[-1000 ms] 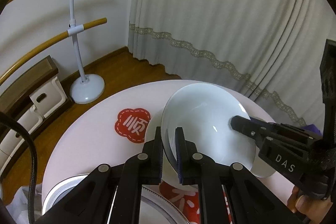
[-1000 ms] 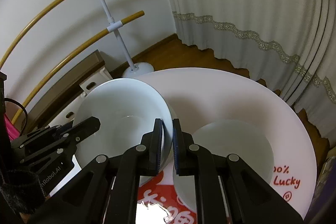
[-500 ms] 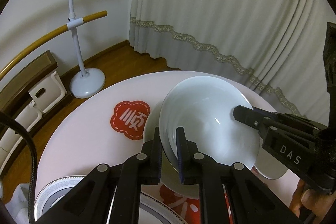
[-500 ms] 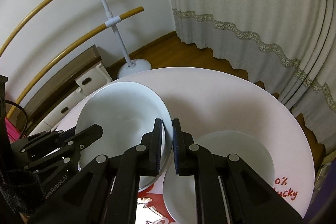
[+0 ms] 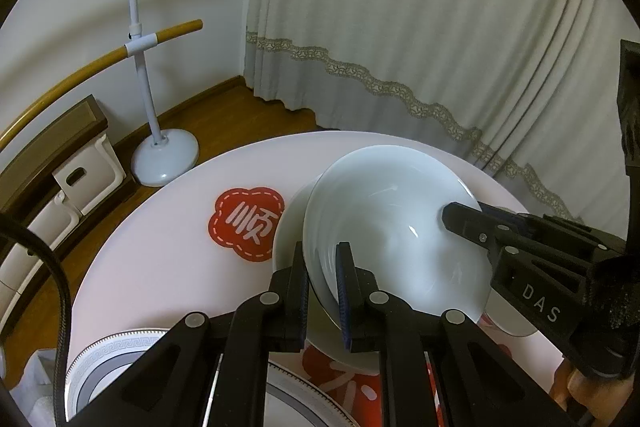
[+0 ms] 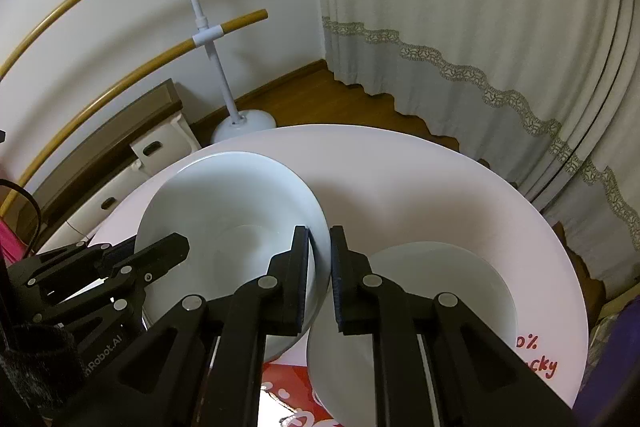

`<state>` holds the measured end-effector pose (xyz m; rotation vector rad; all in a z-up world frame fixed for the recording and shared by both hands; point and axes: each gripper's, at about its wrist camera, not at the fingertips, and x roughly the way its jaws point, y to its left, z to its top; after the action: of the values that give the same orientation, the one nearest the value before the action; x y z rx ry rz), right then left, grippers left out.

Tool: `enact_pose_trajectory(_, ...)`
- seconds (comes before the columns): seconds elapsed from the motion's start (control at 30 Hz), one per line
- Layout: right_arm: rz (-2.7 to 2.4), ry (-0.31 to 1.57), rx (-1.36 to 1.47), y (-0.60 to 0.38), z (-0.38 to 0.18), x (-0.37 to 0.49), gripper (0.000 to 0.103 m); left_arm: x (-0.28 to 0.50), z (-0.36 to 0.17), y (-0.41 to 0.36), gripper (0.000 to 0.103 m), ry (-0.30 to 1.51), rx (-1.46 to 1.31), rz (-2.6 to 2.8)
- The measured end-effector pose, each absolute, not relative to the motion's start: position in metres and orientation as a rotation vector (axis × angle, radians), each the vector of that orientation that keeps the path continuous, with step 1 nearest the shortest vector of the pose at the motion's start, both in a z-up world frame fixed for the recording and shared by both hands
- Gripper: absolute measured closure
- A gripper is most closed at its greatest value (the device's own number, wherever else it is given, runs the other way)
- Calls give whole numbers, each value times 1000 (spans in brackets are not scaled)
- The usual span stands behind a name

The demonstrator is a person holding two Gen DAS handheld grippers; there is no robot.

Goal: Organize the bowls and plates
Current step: 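Lower the held bowl into the other white bowl and open both grippers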

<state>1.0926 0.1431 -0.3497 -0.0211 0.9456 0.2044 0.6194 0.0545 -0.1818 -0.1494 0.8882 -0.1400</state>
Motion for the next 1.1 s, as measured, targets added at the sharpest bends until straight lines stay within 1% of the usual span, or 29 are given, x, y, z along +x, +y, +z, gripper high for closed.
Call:
enact_pose_trajectory(0.53, 236, 967, 28, 138, -358, 1103, 90, 619, -182, 52, 93, 879, -135, -139)
enact_pose_trajectory(0.7, 257, 998, 64, 135, -365, 1107, 89, 620, -181, 53, 92, 892, -137, -144)
enact_pose_trajectory(0.77, 255, 996, 64, 136, -366, 1107, 89, 620, -181, 53, 89, 898, -130, -138)
enact_pose_trajectory(1.1, 257, 1001, 78, 138, -364, 1099, 89, 614, -178, 52, 88, 904, -120, -129)
